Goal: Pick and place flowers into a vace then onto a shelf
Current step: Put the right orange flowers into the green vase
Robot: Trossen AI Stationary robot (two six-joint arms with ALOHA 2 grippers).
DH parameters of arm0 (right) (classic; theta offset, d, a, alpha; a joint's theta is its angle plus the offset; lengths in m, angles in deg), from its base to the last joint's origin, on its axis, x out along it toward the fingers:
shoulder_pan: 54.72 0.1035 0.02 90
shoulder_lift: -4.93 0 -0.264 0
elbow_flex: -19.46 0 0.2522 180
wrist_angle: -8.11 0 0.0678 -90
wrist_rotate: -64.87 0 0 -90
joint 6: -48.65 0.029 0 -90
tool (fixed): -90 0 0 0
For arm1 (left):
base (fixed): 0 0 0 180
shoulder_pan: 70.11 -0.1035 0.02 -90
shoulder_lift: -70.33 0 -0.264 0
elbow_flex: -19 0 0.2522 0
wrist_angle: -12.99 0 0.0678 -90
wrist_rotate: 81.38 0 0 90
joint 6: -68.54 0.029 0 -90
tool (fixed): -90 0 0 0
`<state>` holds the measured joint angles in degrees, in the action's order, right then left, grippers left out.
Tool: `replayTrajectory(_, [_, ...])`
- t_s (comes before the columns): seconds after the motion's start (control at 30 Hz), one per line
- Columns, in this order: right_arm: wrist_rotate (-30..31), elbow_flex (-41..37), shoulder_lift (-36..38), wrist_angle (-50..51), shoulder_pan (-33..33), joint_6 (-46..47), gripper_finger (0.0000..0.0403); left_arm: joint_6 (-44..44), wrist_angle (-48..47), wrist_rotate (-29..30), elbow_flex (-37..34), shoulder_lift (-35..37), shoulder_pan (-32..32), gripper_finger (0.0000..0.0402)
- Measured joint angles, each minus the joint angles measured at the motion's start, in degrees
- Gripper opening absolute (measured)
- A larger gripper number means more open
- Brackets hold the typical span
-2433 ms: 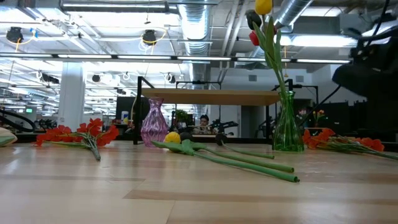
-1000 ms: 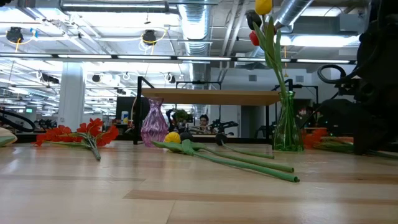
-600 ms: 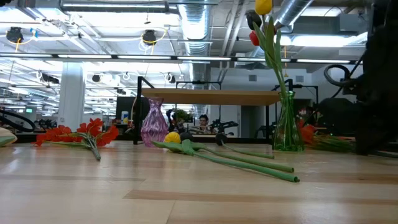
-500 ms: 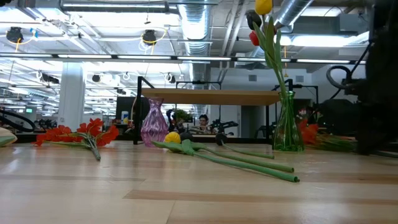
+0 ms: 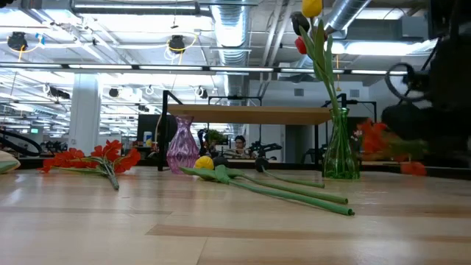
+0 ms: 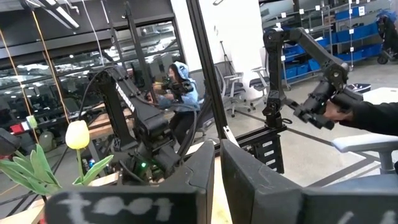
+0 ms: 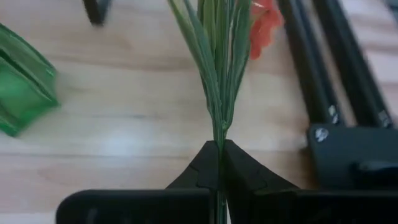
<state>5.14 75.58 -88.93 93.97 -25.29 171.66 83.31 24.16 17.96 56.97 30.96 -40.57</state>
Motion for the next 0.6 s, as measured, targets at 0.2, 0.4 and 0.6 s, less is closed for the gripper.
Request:
replayTrajectory(0.2, [1.73,6.75,1.29,12.50,0.04,-0.01,0.0001,0.02,0.00,0.00,0.00,0.00,0.00,0.0016])
replayTrajectory(0.4, [6.81,9.31,7.36,17.85,0.07,-0.23,0.0000,0.02,-0.34,0.01,0.00,0.00,0.00,0.0016])
replayTrajectory(0.6, [17.07,7.71,16.21,17.89,-0.24,-0.59,0.0000,0.02,-0.35,0.02,0.00,0.00,0.00,0.0016])
